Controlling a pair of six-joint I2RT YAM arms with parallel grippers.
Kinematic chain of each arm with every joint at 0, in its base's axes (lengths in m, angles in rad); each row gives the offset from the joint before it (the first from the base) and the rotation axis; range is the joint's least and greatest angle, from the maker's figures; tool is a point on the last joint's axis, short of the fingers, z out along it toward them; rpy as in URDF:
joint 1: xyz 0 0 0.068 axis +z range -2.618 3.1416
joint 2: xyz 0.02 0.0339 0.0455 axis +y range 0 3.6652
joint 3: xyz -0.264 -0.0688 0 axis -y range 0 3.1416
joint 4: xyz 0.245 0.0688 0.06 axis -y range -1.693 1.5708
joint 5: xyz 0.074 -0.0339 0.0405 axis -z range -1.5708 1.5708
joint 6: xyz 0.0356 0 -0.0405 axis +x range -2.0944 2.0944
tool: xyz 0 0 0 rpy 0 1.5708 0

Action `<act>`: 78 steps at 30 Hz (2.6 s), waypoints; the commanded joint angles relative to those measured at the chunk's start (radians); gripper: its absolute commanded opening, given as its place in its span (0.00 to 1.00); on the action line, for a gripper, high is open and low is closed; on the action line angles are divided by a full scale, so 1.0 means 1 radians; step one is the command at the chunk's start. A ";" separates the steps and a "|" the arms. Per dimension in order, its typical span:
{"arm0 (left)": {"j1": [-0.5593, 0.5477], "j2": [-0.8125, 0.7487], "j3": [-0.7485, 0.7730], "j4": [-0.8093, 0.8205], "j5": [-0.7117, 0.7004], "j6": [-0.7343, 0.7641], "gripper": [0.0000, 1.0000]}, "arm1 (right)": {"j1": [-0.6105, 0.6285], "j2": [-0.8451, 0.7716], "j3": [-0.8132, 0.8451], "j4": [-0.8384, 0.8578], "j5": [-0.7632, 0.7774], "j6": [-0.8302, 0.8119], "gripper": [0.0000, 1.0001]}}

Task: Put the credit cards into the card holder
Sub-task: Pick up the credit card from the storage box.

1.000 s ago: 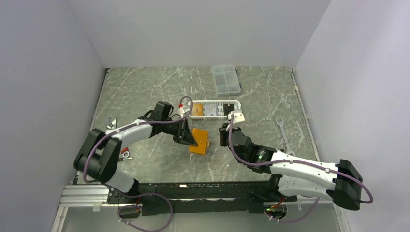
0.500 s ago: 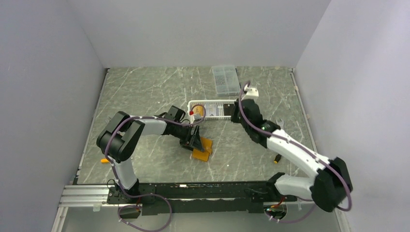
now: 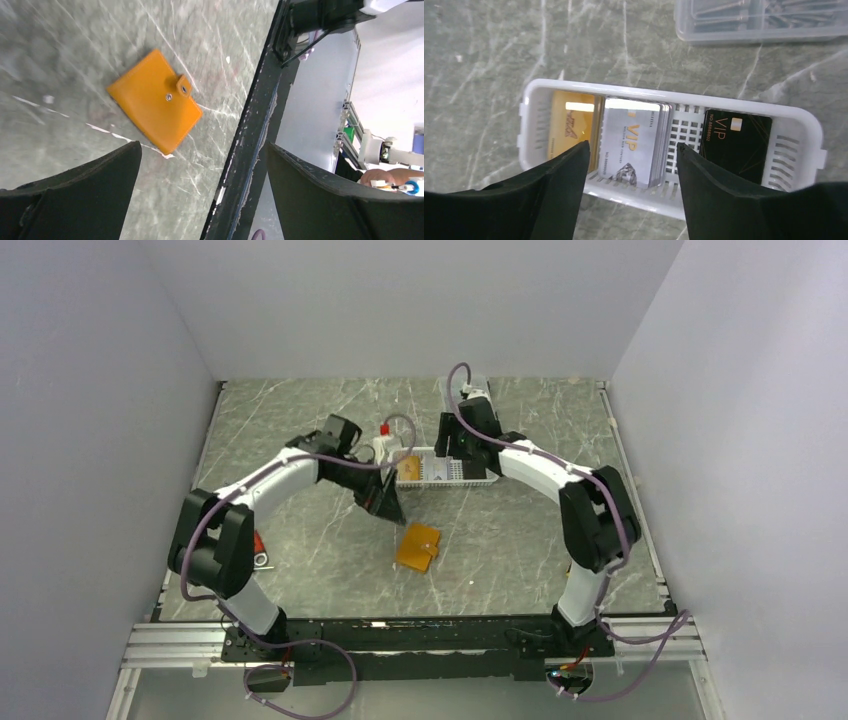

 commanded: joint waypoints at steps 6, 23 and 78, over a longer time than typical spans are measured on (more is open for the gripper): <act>0.172 0.056 0.290 -0.257 0.092 0.173 0.99 | 0.005 0.135 0.069 0.028 0.016 -0.024 0.73; 0.187 0.092 0.378 -0.229 -0.002 0.072 0.97 | 0.023 0.230 0.058 0.071 0.027 0.005 0.70; 0.224 0.084 0.371 -0.236 0.017 0.057 0.94 | -0.034 0.144 -0.144 0.201 -0.004 0.195 0.33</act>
